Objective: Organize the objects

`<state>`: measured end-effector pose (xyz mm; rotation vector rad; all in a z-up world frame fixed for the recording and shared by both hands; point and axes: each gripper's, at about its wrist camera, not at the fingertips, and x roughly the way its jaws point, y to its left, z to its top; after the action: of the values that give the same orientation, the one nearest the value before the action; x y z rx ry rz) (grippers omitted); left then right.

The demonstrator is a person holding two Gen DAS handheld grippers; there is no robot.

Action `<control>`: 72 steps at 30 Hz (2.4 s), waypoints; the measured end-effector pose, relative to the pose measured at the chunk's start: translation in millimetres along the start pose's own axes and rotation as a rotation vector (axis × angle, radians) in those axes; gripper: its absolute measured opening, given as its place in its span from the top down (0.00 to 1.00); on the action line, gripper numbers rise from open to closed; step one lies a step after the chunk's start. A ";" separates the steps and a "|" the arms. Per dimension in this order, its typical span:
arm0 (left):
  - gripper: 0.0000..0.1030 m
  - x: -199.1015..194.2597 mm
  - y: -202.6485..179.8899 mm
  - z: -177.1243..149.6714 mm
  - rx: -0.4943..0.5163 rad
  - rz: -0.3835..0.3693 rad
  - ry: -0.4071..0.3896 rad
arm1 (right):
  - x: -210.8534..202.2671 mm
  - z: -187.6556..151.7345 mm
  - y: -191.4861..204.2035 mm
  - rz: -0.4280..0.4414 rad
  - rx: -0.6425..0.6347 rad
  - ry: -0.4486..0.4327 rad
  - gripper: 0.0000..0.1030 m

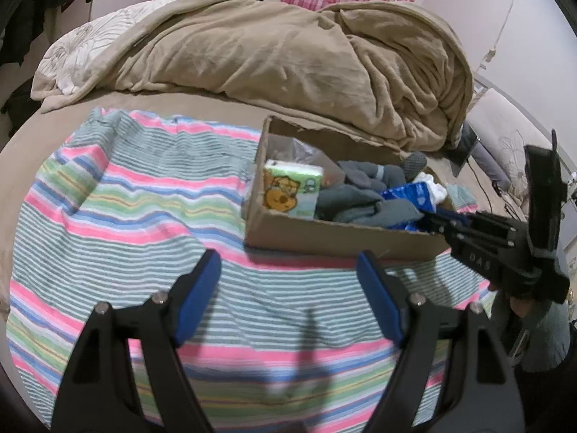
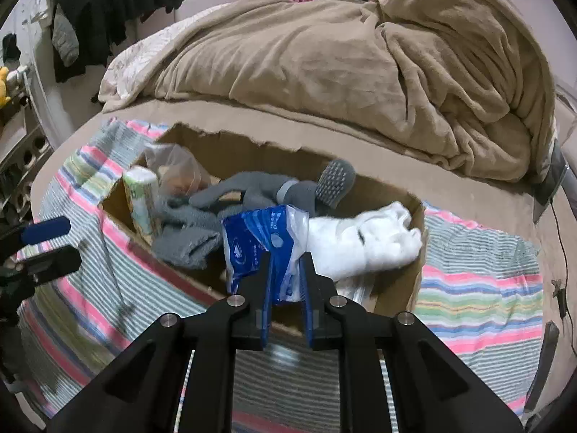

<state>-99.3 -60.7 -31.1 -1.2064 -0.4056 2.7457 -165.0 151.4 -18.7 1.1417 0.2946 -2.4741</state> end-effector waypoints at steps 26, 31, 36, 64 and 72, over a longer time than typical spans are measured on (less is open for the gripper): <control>0.23 -37.7 -39.3 2.4 0.070 0.011 -0.037 | -47.8 -17.3 -6.6 0.042 0.071 -0.082 0.48; 0.23 -47.5 -47.3 -2.0 0.077 0.014 -0.044 | -64.8 -25.9 -9.1 0.048 0.092 -0.099 0.47; 0.23 -57.4 -53.2 -9.8 0.090 0.023 -0.044 | -79.4 -38.5 -6.6 0.054 0.099 -0.104 0.47; 0.11 -105.1 -98.2 -60.9 0.162 0.048 -0.037 | -157.6 -100.9 -1.0 0.041 0.144 -0.153 0.39; 0.05 -112.2 -99.4 -59.8 0.167 0.043 -0.062 | -160.6 -103.9 -5.0 0.036 0.154 -0.151 0.39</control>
<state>20.4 22.6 38.0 -1.1049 -0.1539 2.7929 -2.1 234.9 37.1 1.0009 0.0404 -2.5702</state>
